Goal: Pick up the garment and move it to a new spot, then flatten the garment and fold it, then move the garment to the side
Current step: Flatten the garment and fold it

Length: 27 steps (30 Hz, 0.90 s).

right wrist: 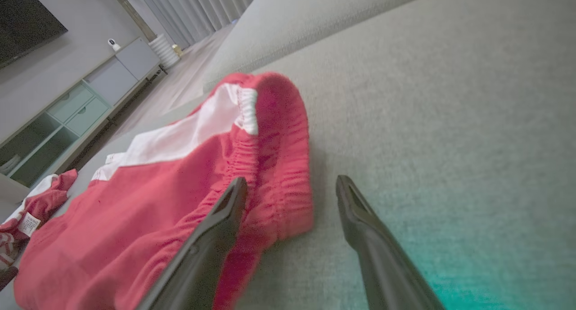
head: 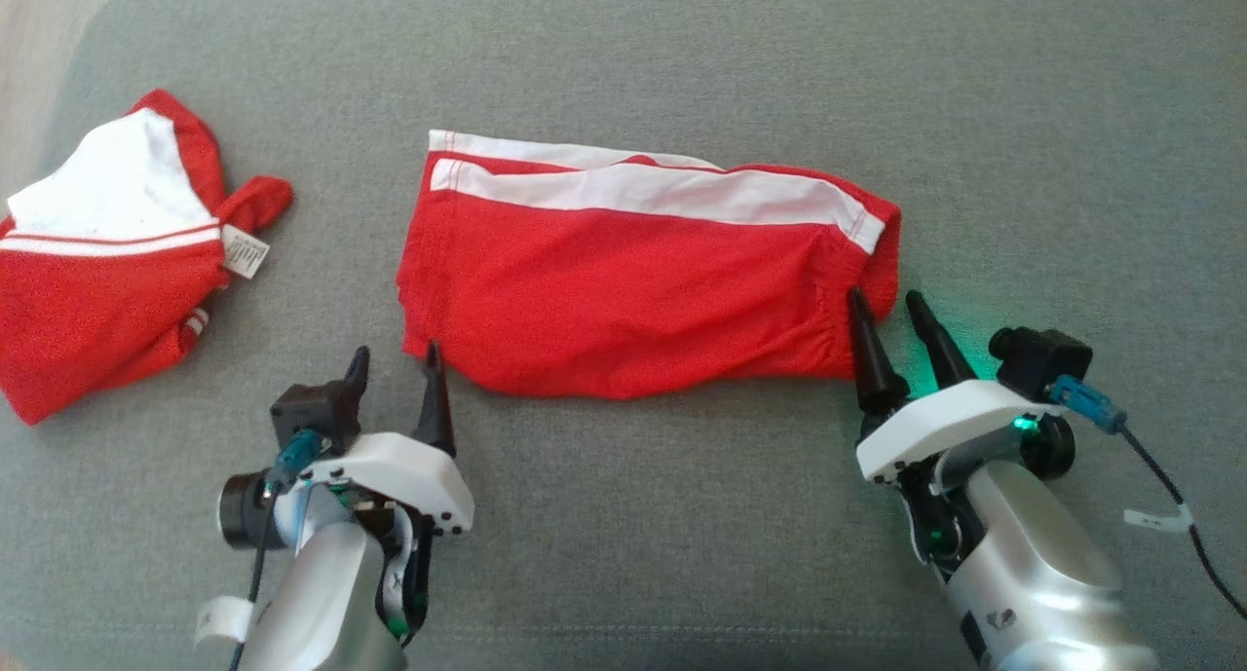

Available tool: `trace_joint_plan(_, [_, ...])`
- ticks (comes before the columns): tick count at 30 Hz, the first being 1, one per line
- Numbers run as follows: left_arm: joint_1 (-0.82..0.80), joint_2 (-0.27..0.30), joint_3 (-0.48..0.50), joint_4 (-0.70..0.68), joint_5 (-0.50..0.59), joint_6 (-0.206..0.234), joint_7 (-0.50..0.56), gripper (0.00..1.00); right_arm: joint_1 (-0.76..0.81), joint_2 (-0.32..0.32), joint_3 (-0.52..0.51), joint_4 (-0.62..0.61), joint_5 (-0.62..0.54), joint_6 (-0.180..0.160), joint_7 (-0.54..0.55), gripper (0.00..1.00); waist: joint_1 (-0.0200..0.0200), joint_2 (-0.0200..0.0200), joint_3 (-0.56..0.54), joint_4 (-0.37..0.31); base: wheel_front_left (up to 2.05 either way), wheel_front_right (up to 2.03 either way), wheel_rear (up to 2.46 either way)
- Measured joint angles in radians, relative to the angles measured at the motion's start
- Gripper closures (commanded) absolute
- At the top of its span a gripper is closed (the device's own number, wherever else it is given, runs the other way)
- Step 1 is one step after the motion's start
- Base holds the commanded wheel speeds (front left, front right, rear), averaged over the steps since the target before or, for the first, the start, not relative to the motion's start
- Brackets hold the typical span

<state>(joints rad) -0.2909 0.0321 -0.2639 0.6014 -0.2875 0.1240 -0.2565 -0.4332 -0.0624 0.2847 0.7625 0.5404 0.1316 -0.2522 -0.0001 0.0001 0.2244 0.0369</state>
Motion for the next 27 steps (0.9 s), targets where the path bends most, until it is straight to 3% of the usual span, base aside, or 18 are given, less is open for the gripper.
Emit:
trace_joint_plan(14, [0.000,0.000,-0.041,-0.035,-0.015,0.003,0.000,0.00,-0.046,-0.012,0.171,0.045,0.182,0.000,-0.008,0.00,0.0000,0.0000,0.021,0.029,0.00,0.00,0.00])
trace_joint_plan(15, [0.000,0.000,-0.043,-0.035,-0.015,0.003,0.000,0.00,-0.056,-0.014,0.181,0.055,0.190,0.000,-0.009,0.11,0.0000,0.0000,0.021,0.030,0.00,0.00,0.00])
trace_joint_plan(16, [0.000,0.000,-0.045,-0.035,-0.015,0.002,0.000,0.00,-0.066,-0.015,0.191,0.060,0.201,0.000,-0.009,0.35,0.0000,0.0000,0.022,0.032,0.00,0.00,0.00])
trace_joint_plan(18, [0.000,0.000,-0.049,-0.036,-0.014,-0.001,0.000,0.00,-0.082,-0.014,0.195,0.062,0.233,0.000,-0.009,1.00,0.0000,0.0000,0.023,0.035,0.00,0.00,0.00])
trace_joint_plan(27, [0.007,0.000,-0.049,-0.049,-0.013,0.000,0.000,0.00,-0.087,-0.007,0.119,0.061,0.304,0.000,-0.007,1.00,0.0000,0.0000,0.006,0.008,0.00,0.00,0.00])
